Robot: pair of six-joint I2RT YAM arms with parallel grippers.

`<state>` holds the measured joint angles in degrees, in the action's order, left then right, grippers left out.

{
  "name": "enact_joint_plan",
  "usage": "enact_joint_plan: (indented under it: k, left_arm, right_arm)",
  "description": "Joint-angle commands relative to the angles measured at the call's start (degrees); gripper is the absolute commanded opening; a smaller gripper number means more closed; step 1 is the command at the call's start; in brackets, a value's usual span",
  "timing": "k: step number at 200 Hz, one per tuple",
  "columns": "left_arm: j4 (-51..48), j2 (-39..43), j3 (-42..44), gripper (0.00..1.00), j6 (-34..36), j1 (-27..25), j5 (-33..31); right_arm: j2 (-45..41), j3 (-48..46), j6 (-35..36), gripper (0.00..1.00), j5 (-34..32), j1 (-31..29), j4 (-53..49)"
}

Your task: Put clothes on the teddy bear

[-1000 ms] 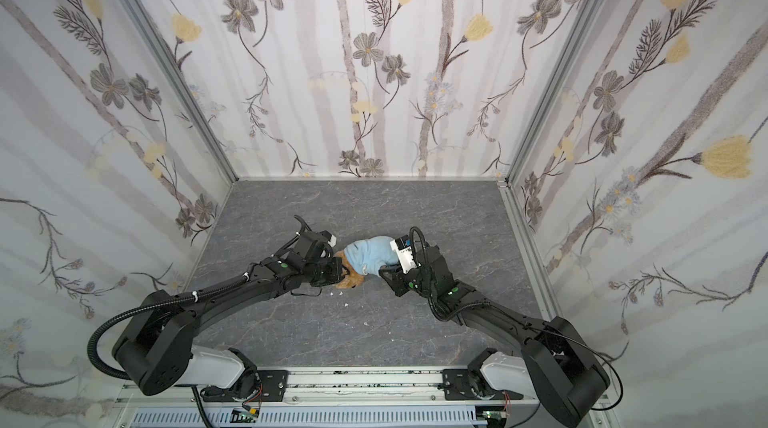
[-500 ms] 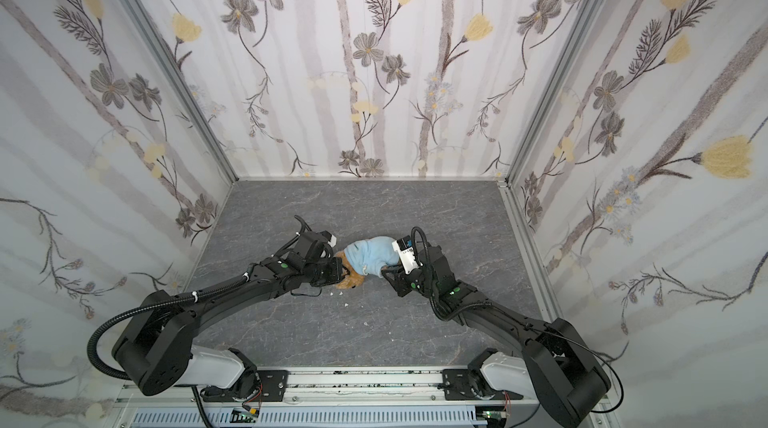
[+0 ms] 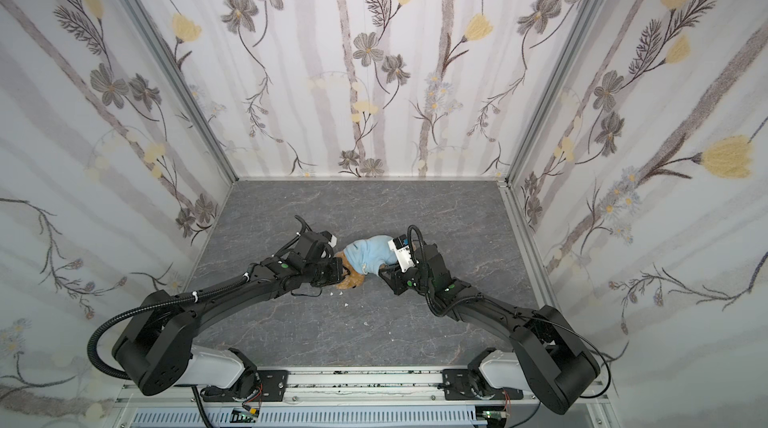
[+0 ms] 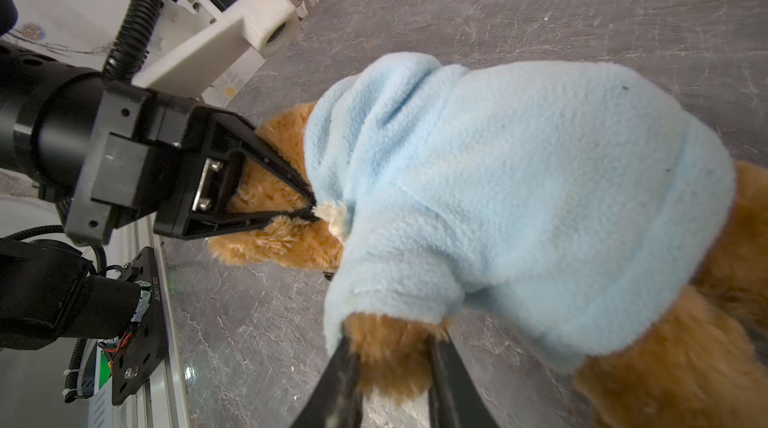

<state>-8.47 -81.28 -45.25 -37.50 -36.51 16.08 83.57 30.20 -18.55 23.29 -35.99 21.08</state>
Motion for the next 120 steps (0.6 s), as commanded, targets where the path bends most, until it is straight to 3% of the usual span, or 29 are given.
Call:
enact_joint_plan:
  k: [1,20,53,64,82,92,120]
  left_arm:
    - [1.61,-0.18,-0.36,0.00,0.70,-0.40,0.55]
    - [1.60,-0.46,-0.50,0.00,0.93,-0.78,0.28]
    - [1.60,-0.81,-0.26,0.00,2.00,-1.04,-1.42]
    - [1.61,-0.46,-0.18,0.00,3.12,-1.05,-2.78]
    - [1.61,1.04,0.02,0.34,7.73,-1.09,-7.45]
    - [1.61,2.86,0.50,0.48,11.59,-1.10,-10.98]
    - [2.92,11.79,2.72,0.67,26.84,-1.03,-24.48]
  right_arm:
    - [0.91,1.20,-0.26,0.26,1.10,-0.35,3.11]
    - [1.41,1.94,-0.60,0.22,0.67,-0.51,2.95]
    - [0.06,2.54,-1.60,0.00,-1.92,-0.28,-0.23]
    - [-0.94,2.54,-2.85,0.00,-1.84,0.00,-1.27]
    - [-1.90,2.65,-6.11,0.00,0.23,0.81,-2.85]
    - [-2.11,3.09,-7.74,0.00,1.27,1.16,-4.46]
    - [-3.44,4.50,-10.87,0.00,3.02,2.20,-8.87]
